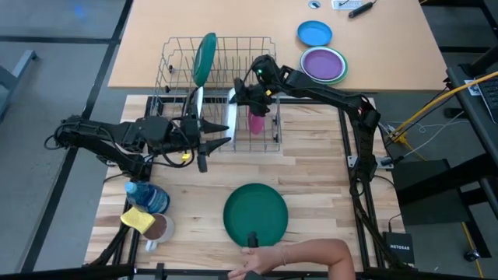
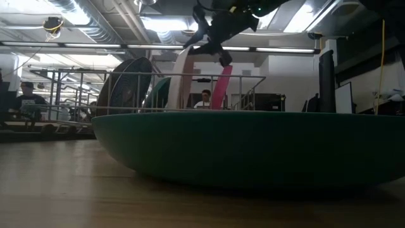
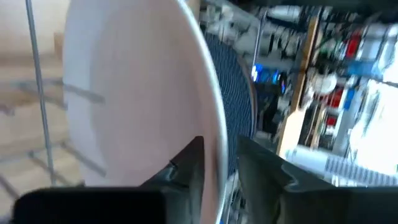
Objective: Sort dishes
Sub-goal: Put the white plate on the dish rack
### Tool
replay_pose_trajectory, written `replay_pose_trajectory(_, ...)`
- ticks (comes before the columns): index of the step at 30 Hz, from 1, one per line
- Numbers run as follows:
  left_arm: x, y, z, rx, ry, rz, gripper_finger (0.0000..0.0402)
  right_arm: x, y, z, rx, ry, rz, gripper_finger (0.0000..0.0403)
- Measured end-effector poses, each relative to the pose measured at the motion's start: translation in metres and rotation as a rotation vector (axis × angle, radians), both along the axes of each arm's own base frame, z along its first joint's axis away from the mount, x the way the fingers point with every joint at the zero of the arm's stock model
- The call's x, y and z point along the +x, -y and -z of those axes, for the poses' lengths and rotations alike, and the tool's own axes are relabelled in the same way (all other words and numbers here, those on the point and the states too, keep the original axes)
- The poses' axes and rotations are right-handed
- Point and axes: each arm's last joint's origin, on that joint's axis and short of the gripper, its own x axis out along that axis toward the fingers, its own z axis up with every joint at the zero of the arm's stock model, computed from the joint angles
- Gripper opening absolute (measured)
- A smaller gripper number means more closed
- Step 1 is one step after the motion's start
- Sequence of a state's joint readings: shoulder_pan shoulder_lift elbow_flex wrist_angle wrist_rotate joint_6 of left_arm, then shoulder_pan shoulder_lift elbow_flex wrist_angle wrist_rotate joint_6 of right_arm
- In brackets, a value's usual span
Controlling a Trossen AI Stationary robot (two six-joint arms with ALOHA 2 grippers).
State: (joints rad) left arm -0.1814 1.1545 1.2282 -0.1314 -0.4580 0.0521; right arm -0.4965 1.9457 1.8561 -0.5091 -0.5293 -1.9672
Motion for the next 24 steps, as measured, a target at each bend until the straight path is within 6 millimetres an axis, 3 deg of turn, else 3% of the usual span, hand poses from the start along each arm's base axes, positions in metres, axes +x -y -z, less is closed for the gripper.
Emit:
replay_pose_trajectory(10, 0.0, 0.0, 0.0, -0.004, 0.001, 0.0, 0.0139, 0.006, -0.007, 0.002, -0.12, -0.063, 0.182, 0.0146)
replay_pose_trajectory(16, 0.0, 0.0, 0.0, -0.046, 0.013, -0.002, 0.0139, 0.011, -0.015, 0.003, -0.113, -0.096, 0.318, 0.0149)
replay_pose_trajectory(24, 0.0, 0.0, 0.0, -0.07, 0.02, -0.002, 0.0139, 0.022, -0.042, 0.003, -0.119, -0.101, 0.375, 0.0149)
